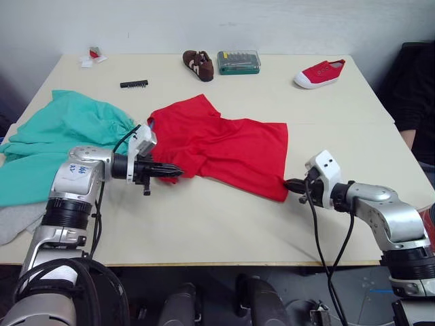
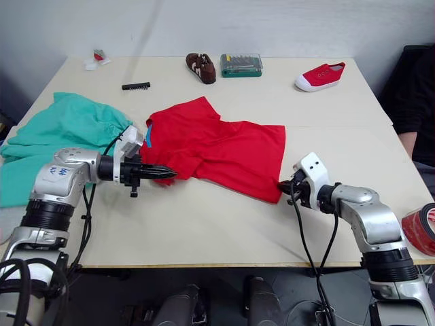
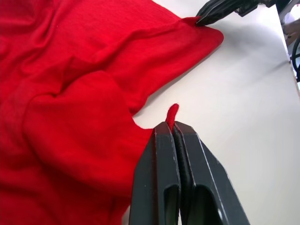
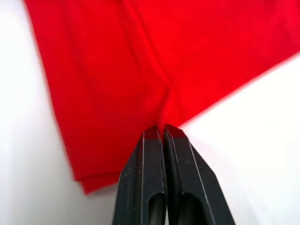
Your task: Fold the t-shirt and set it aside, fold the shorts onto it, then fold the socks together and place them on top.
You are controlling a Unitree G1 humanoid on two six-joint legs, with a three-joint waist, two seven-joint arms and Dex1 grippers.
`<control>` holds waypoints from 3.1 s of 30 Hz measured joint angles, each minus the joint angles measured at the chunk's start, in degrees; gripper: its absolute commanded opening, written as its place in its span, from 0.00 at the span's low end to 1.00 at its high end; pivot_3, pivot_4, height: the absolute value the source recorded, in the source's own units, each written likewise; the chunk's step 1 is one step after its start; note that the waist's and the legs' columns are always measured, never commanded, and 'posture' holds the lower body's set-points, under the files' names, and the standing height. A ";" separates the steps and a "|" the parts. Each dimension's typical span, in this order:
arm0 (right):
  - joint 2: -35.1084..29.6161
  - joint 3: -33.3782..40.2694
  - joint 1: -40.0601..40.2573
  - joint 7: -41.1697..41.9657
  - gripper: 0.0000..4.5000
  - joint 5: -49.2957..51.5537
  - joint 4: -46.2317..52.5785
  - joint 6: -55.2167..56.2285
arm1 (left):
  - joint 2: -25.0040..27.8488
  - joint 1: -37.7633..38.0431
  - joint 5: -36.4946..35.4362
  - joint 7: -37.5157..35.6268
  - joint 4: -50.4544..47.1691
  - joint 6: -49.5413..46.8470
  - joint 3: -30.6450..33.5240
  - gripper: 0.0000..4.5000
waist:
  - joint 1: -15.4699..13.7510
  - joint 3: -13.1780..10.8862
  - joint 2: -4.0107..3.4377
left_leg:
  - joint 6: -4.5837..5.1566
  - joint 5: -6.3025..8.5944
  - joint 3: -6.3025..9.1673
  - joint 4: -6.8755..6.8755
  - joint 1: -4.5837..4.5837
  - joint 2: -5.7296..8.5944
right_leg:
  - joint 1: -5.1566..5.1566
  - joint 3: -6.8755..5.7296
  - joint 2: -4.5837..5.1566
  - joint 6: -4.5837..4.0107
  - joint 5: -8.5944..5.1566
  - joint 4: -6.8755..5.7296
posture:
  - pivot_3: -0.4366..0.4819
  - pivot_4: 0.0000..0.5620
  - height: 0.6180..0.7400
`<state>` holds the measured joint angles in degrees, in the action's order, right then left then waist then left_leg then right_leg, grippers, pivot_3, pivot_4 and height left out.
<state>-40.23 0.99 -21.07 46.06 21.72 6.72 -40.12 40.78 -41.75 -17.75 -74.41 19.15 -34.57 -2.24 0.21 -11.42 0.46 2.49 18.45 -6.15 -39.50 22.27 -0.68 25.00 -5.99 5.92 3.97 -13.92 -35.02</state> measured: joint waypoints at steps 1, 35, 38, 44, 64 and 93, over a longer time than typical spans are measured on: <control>-0.65 0.12 0.41 0.71 0.00 0.33 1.58 0.27 | 1.04 0.46 -0.67 -0.43 -0.67 -0.94 0.52 0.00 | 0.01 0.00 0.00 | 0.00 0.00 -0.02 0.00 0.06 0.00 | 0.09 0.02 -0.01 0.00 0.00 -0.04 | 0.48 0.27 1.00; -18.19 13.02 43.64 28.31 0.00 -7.28 11.85 52.21 | 28.81 60.76 -19.83 -11.63 -30.32 -17.44 30.58 0.00 | -0.39 0.01 0.02 | -0.57 0.20 -0.04 0.31 -0.20 -0.20 | 0.38 0.06 0.06 -0.77 -0.45 -0.10 | 0.48 0.27 1.00; -18.51 15.79 44.42 28.30 0.00 -0.91 15.28 44.57 | 29.66 57.84 -21.62 -11.61 -29.13 -17.98 30.52 0.00 | -0.42 0.01 0.02 | -0.62 0.35 0.05 0.32 -0.21 -0.21 | 0.36 0.04 0.07 -0.82 -0.46 -0.19 | 0.48 0.27 1.00; -20.44 17.26 34.68 25.44 0.00 13.98 17.36 23.92 | 24.57 27.92 -24.47 -5.38 -15.00 -21.31 22.51 0.00 | -1.22 0.03 0.01 | -0.49 0.16 0.14 0.39 -0.36 -0.20 | 0.25 -0.05 0.08 -0.99 -0.46 -0.39 | 0.48 0.27 1.00; -17.57 10.26 23.93 17.45 0.00 17.83 9.96 2.17 | 7.37 8.13 -11.02 10.03 1.85 -13.77 6.52 0.00 | -1.57 0.12 0.51 | -0.60 -0.10 -0.16 0.27 -0.19 -0.20 | 0.45 0.09 -0.13 -0.77 -0.43 -0.54 | 0.48 0.27 1.00; -14.28 16.87 24.52 11.68 0.43 17.96 8.42 -3.66 | 10.20 7.60 -13.22 8.13 1.66 -16.04 13.25 0.63 | -1.35 0.13 0.54 | -0.67 -0.13 -0.13 0.26 -0.22 -0.24 | 0.45 0.08 -0.13 -0.79 -0.44 -0.60 | 0.48 0.27 1.00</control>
<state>-54.51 17.87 3.45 57.74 39.68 15.14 -43.78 50.99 -34.14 -30.96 -66.28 20.80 -50.61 11.01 -1.14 -11.29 1.00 1.81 18.32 -6.28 -39.24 22.06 -0.92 25.45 -5.91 5.79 3.19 -14.36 -35.62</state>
